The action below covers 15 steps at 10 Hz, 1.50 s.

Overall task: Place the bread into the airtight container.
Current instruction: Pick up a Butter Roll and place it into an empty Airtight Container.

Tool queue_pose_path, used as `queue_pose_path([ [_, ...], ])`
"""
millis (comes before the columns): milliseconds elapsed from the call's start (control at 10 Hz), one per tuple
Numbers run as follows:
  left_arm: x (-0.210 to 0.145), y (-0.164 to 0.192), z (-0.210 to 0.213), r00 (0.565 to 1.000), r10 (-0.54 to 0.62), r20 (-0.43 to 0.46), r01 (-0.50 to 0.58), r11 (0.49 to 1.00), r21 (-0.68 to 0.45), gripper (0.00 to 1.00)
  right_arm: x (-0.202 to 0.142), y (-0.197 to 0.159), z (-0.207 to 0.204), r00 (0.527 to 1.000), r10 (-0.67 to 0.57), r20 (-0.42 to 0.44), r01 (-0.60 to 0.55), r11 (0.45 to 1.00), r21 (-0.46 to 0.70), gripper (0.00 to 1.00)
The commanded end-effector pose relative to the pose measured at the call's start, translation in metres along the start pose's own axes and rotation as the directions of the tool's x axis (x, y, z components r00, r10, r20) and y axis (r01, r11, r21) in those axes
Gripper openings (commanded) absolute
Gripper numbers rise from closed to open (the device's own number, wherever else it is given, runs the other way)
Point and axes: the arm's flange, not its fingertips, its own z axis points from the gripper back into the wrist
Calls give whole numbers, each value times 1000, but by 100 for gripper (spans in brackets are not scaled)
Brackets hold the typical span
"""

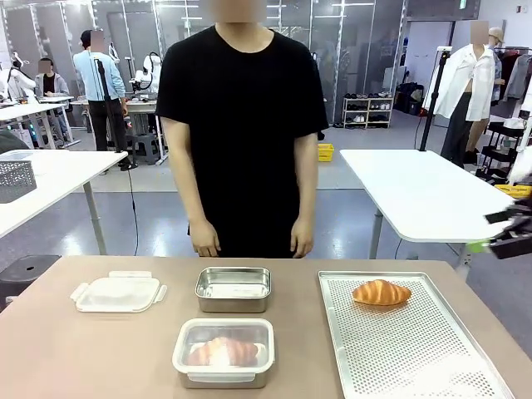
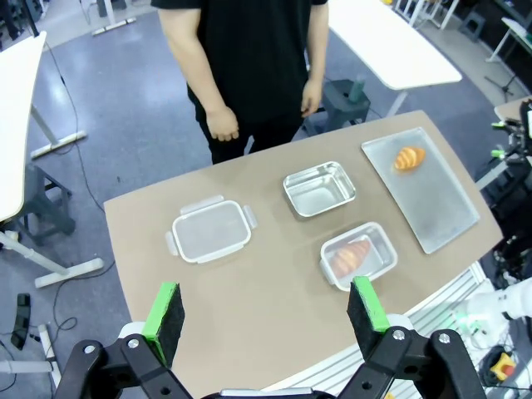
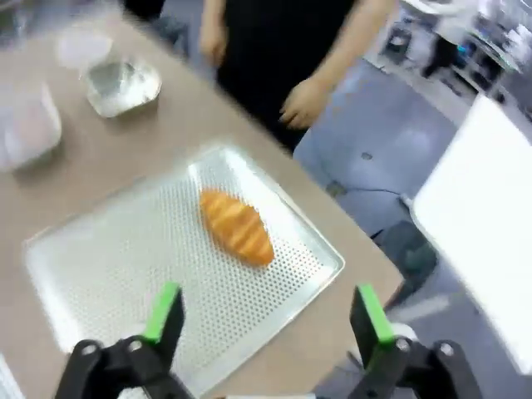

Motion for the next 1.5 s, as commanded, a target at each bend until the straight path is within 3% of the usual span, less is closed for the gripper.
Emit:
queue_pose_path([
  [0,1,0,0,1000,-3,2,3,1000,-11,100,23,12,-31,961,244,-134,-243,970,25,100],
  [300,1,0,0,1000,-3,2,3,1000,-11,100,54,30,-68,847,485,-218,-463,874,148,100],
  [600,1,0,0,1000,-3,2,3,1000,-11,100,57,37,-108,747,623,-233,-568,780,264,100],
  [900,1,0,0,1000,-3,2,3,1000,-11,100,54,49,-147,722,661,-205,-600,745,292,100],
  [1200,1,0,0,1000,-3,2,3,1000,-11,100,58,48,-174,737,625,-258,-555,777,298,100],
  [1300,1,0,0,1000,-3,2,3,1000,-11,100,56,58,-156,720,659,-218,-581,744,331,100],
  [1400,1,0,0,1000,-3,2,3,1000,-11,100,56,58,-156,720,659,-218,-581,744,331,100],
])
